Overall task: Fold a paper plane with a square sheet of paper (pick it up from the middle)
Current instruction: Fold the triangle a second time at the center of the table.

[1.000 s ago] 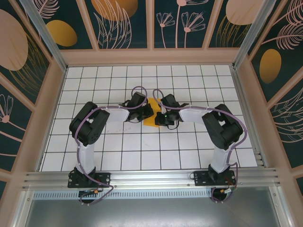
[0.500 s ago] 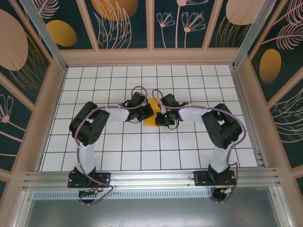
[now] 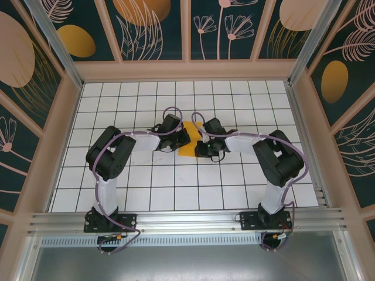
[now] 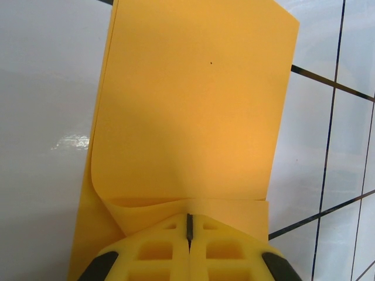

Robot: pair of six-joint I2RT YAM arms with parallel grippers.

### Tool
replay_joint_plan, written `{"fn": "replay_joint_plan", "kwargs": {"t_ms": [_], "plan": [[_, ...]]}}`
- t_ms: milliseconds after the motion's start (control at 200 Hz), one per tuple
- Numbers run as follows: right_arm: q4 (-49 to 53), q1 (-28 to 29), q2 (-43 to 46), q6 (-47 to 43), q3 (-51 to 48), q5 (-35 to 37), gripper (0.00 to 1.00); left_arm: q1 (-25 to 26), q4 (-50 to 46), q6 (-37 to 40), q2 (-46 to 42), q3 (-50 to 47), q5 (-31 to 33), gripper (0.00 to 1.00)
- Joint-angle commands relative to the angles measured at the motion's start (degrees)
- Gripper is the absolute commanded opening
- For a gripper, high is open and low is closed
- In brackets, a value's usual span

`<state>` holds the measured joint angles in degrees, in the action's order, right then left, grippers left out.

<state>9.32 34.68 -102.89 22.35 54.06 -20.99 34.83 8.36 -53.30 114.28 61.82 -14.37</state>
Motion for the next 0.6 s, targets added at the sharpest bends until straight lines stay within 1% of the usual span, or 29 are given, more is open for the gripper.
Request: {"fn": "replay_joint_plan", "kwargs": {"t_ms": [0,170,340,460,595], "plan": [[6.85,-0.65,1.5,-1.34,-3.64,-0.9,0.06,-0.38,-4.5,-0.31,2.69,-1.66,2.24,0.06],[5.77,-1.16,4.52,-1.63,-3.49,-1.71,0.06,-0.39,-3.9,-0.27,2.73,-1.68,1.43,0.06],[-0.9,-1.34,7.51,0.42,-2.42,-5.09,0.06,-0.42,-3.09,-0.26,2.61,-1.86,0.42,0.06],[-4.13,-1.33,6.25,1.72,-1.42,-4.36,0.07,-0.4,-2.67,-0.3,2.62,-1.88,-0.16,0.06],[-3.74,-1.31,2.01,1.87,1.06,-3.61,0.07,-0.42,-2.53,-0.15,2.3,-2.05,-0.48,0.06]]}}
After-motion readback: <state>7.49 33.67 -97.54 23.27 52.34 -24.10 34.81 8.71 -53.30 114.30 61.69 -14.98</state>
